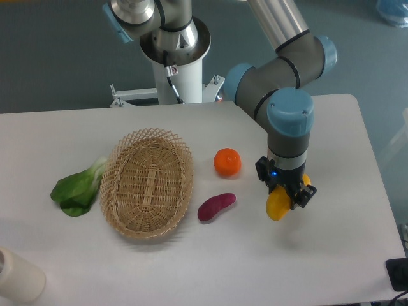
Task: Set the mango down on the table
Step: 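Lower the gripper holding the yellow mango toward the table surface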
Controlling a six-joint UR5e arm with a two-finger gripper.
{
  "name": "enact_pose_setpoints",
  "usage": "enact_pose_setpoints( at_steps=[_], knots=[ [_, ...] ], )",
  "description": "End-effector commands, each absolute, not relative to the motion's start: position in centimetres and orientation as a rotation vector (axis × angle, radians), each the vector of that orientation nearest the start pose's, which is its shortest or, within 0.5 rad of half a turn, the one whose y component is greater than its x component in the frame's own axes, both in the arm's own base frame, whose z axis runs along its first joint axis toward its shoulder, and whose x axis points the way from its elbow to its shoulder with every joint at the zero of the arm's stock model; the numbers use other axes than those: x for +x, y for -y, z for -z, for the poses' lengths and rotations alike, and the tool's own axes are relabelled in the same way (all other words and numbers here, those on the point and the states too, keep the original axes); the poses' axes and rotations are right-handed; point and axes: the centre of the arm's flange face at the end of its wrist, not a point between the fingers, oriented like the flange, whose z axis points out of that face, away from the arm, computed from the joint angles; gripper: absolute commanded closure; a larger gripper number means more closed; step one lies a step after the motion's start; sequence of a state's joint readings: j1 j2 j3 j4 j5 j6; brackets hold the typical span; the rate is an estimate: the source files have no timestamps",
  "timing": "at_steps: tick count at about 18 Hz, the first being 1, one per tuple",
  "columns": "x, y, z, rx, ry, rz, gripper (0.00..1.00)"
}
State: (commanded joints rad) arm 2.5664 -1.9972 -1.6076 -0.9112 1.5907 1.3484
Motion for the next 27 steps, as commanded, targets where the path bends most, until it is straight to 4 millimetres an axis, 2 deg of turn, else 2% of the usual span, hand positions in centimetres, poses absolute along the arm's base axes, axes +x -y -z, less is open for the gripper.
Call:
enact_pose_setpoints(
  at_steps=[9,17,20,27],
  knots=[
    [-46.7,-46.0,-29.1,-3.030,-0.523,-0.278,0.49],
    [-45.1,-46.4,-25.8,-3.065,-0.512,-0.239,0.49],
    [-44.5,-46.7,-24.2,-3.062,-0.531,-0.240,0.45],
    [-44.3,-46.2,-23.1,-3.133,-0.566,-0.269,0.39]
  ],
)
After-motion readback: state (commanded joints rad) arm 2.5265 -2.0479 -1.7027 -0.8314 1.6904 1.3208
